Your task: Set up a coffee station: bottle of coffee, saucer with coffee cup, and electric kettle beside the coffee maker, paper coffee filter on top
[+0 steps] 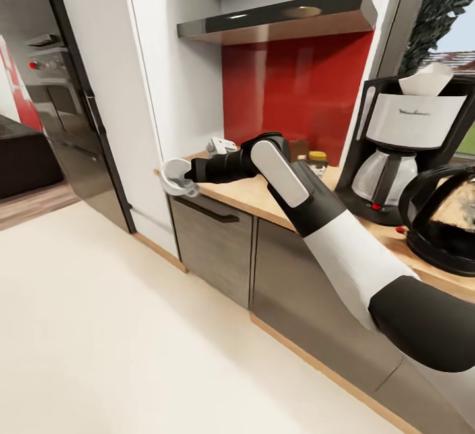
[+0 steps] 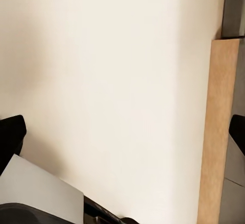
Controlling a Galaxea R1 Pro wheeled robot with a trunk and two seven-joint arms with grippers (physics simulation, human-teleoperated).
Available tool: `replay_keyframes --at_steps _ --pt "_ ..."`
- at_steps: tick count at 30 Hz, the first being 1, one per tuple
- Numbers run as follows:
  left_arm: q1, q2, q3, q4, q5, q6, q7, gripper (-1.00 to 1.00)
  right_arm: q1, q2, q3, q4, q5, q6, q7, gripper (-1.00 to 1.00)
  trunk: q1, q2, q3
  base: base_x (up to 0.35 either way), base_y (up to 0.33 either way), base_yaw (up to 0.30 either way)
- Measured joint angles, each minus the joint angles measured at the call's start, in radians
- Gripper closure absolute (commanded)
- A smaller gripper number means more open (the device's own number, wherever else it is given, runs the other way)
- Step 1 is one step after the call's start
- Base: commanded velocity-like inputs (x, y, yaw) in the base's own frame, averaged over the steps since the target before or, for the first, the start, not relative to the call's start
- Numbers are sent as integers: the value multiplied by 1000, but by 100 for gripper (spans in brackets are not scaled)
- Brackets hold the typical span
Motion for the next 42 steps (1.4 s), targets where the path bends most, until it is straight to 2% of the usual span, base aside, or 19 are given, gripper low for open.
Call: replay_keyframes --at_steps 5,13,18,27,42 --pt "0 0 0 0 0 0 0 -100 0 0 0 0 0 0 0 100 0 0 0 0 202 -145" --pt "0 0 0 0 -1 -1 0 -100 0 -1 -1 1 0 1 0 100 0 0 2 0 23 -241" --pt "0 0 0 0 0 -1 0 -100 0 -1 -1 1 0 0 0 100 0 0 3 6 12 -62" --pt "0 0 0 0 0 0 0 -100 0 -2 -1 0 0 2 0 100 0 0 3 135 227 -194" --pt "0 0 0 0 0 -1 0 -100 0 -2 -2 1 0 2 0 100 0 0 3 26 72 -181"
